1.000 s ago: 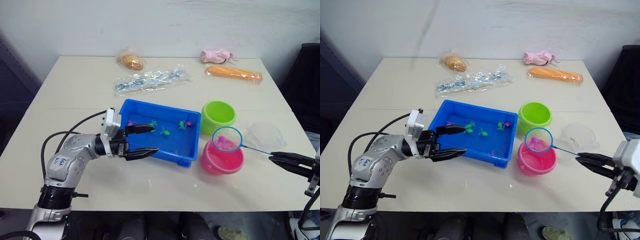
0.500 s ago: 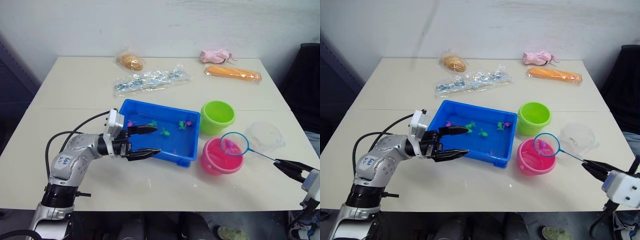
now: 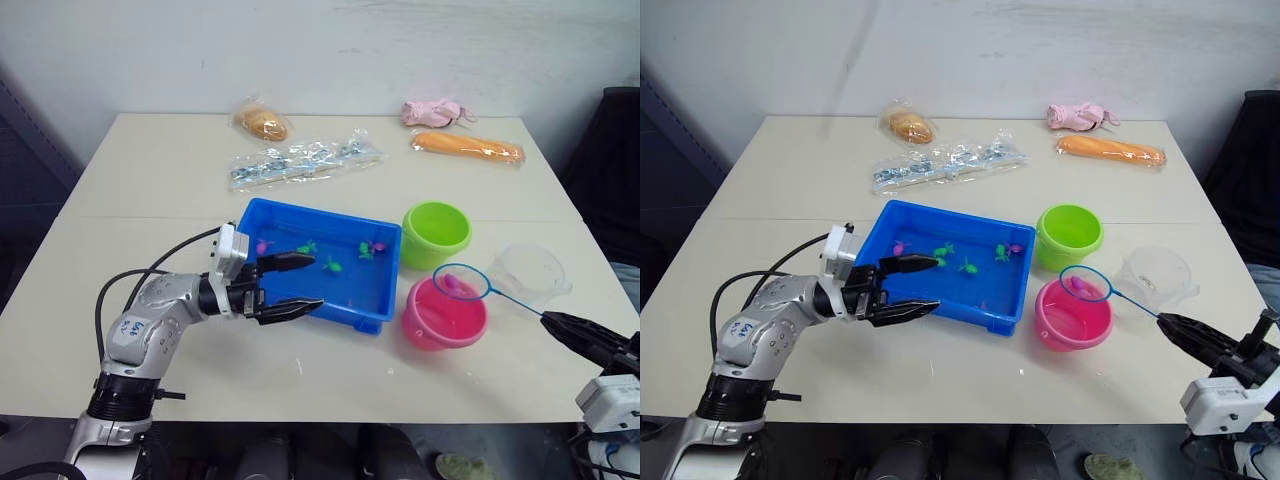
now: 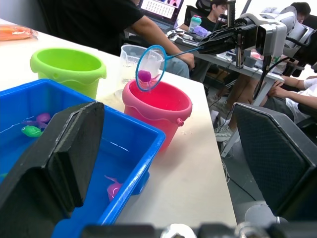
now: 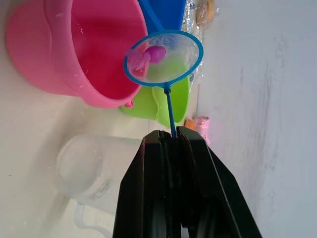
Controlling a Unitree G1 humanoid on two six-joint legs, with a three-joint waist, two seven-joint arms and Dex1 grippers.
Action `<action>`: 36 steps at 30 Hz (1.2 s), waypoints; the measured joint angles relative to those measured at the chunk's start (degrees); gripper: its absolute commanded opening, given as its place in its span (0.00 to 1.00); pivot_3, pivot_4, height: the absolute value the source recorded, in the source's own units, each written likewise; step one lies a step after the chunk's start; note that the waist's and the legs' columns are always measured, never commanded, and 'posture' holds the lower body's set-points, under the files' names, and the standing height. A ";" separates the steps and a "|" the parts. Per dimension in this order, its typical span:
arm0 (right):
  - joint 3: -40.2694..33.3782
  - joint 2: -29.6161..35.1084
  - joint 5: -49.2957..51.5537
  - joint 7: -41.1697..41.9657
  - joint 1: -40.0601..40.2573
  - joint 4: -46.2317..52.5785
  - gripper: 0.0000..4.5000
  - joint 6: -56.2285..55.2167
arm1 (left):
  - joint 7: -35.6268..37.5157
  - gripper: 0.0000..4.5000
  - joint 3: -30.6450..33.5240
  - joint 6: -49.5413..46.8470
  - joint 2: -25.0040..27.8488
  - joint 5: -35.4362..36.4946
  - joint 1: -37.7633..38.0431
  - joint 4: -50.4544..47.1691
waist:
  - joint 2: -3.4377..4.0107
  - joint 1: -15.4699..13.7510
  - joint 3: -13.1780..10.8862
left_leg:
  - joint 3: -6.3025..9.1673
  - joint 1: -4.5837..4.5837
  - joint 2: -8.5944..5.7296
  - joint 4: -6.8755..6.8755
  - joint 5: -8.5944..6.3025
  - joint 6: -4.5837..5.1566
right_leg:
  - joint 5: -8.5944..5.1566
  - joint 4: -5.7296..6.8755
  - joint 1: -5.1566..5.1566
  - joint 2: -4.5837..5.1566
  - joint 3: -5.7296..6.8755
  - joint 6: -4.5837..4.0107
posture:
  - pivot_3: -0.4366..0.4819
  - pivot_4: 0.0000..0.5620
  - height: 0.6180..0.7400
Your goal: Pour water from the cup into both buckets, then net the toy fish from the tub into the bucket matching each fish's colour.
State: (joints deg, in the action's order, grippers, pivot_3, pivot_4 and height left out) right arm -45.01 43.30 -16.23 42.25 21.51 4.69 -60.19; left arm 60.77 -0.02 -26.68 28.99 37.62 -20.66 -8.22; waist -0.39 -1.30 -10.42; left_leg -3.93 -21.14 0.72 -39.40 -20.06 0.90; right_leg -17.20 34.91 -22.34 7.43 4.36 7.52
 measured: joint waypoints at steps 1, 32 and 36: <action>-0.74 -0.49 -2.02 -1.95 0.08 -0.93 0.00 -1.08 | -0.11 0.99 0.00 0.10 -0.05 0.00 0.14 0.00 | 0.00 0.00 0.00 | 0.00 0.00 0.00 0.00 0.00 0.00 | 0.00 -0.01 0.00 0.00 0.00 0.00 | 0.48 0.27 1.00; 28.33 26.66 48.75 2.16 -14.87 24.10 0.00 62.67 | 1.43 0.99 9.93 8.94 6.80 -2.79 6.38 4.69 | 0.09 1.32 0.03 | 0.26 -0.04 0.11 0.03 0.01 0.04 | -0.06 0.04 -0.03 0.16 0.22 -0.13 | 0.48 0.27 1.00; 41.34 26.09 42.66 5.95 -30.94 20.39 0.00 69.23 | 0.37 0.99 12.99 8.56 8.36 -2.87 10.39 4.01 | 0.10 1.35 0.02 | 0.19 -0.17 0.02 0.00 0.00 0.07 | -0.05 0.03 -0.11 0.19 0.22 -0.11 | 0.48 0.27 1.00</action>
State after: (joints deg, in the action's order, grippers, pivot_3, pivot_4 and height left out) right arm -3.67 69.39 26.44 48.20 -9.43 25.08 9.04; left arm 61.14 12.97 -18.12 37.35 34.76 -10.27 -4.21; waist -0.29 0.06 -10.41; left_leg -3.74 -21.31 0.75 -39.40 -20.06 0.97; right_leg -17.25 34.94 -22.45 7.62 4.58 7.41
